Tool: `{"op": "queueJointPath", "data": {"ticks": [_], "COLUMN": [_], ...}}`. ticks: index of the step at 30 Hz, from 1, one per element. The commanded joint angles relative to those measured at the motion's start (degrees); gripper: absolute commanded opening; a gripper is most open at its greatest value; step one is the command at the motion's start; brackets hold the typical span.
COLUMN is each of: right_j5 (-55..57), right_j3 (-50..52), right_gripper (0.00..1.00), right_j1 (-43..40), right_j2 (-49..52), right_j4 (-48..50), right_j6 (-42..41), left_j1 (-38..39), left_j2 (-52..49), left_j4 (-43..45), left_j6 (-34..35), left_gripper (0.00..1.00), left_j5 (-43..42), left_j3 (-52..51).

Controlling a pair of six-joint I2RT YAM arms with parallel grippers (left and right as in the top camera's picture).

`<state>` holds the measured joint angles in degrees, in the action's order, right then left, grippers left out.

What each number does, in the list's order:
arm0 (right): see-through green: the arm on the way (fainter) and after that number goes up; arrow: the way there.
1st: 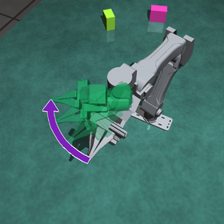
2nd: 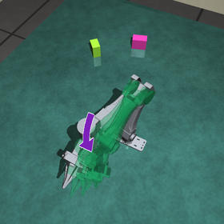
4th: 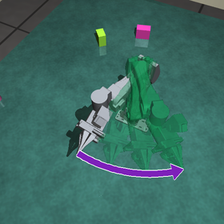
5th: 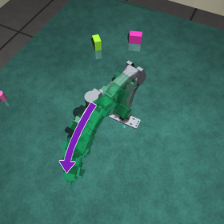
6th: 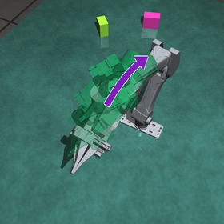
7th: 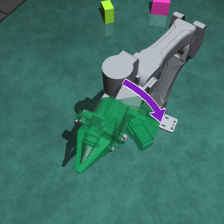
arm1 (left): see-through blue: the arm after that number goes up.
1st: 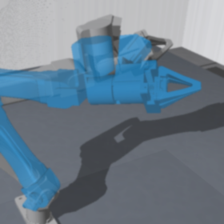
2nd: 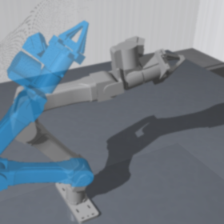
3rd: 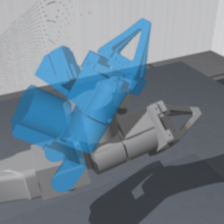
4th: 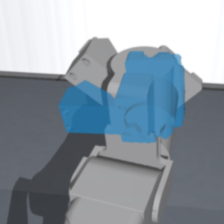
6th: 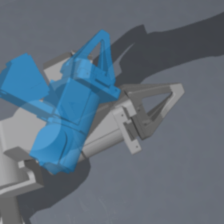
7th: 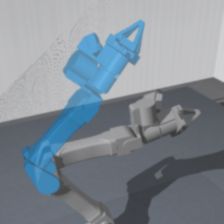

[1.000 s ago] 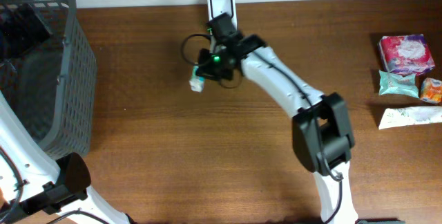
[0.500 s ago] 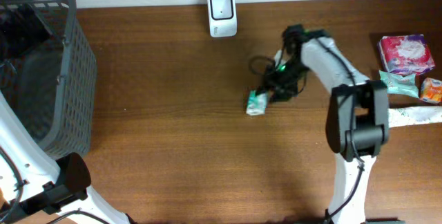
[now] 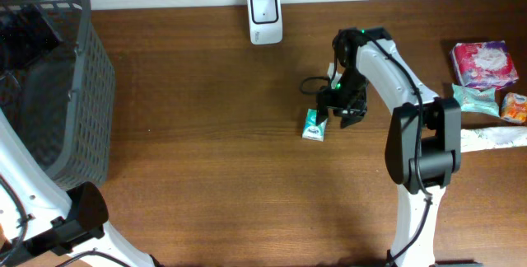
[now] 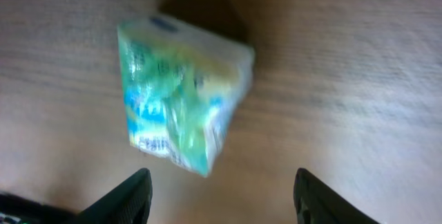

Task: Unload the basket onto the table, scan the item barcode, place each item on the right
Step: 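Lift the teal packet up to the scanner face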

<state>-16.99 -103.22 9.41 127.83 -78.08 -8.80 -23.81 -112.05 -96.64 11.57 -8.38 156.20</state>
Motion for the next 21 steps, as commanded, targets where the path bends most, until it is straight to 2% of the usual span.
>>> {"op": "queueJointPath", "data": {"ticks": [1,4,5,6,7,11,15,17,21], "right_j5": [-5.53,-5.27,-4.85,-4.92,-5.35,-18.27,-44.63,-48.52,-50.34], "right_j3": [3.80,7.19,9.31,11.30,11.98,8.76,-2.91,-6.80,-7.48], "right_gripper": [0.56,0.48,0.41,0.19,0.04,0.04,0.04,0.04,0.04], "right_j1": [-0.02,-0.02,-0.02,-0.02,-0.02,0.07,0.07,-0.13,-0.09], "right_j2": [-0.50,-0.48,-0.48,-0.48,-0.48,-0.52,-0.52,-0.52,-0.50], "right_j4": [4.92,9.79,13.07,15.85,16.81,19.02,20.61,24.28,32.81], "right_j6": [-0.04,-1.90,-3.72,-3.78,-3.98,-3.32,10.21,10.73,10.78], "left_j1": [-0.37,-0.37,-0.37,-0.37,-0.37,-0.37,-0.37,-0.37,-0.37], "left_j2": [1.07,1.07,1.07,1.07,1.07,1.07,1.07,1.07,1.07], "left_j4": [-0.07,-0.07,-0.07,-0.07,-0.07,-0.07,-0.07,-0.07,-0.07], "left_j6": [-0.55,-0.55,-0.55,-0.55,-0.55,-0.55,-0.55,-0.55,-0.55], "left_gripper": [0.99,0.99,0.99,0.99,0.99,0.99,0.99,0.99,0.99], "left_j5": [-0.22,-0.22,-0.22,-0.22,-0.22,-0.22,-0.22,-0.22,-0.22], "left_j3": [0.04,0.04,0.04,0.04,0.04,0.04,0.04,0.04,0.04]}}
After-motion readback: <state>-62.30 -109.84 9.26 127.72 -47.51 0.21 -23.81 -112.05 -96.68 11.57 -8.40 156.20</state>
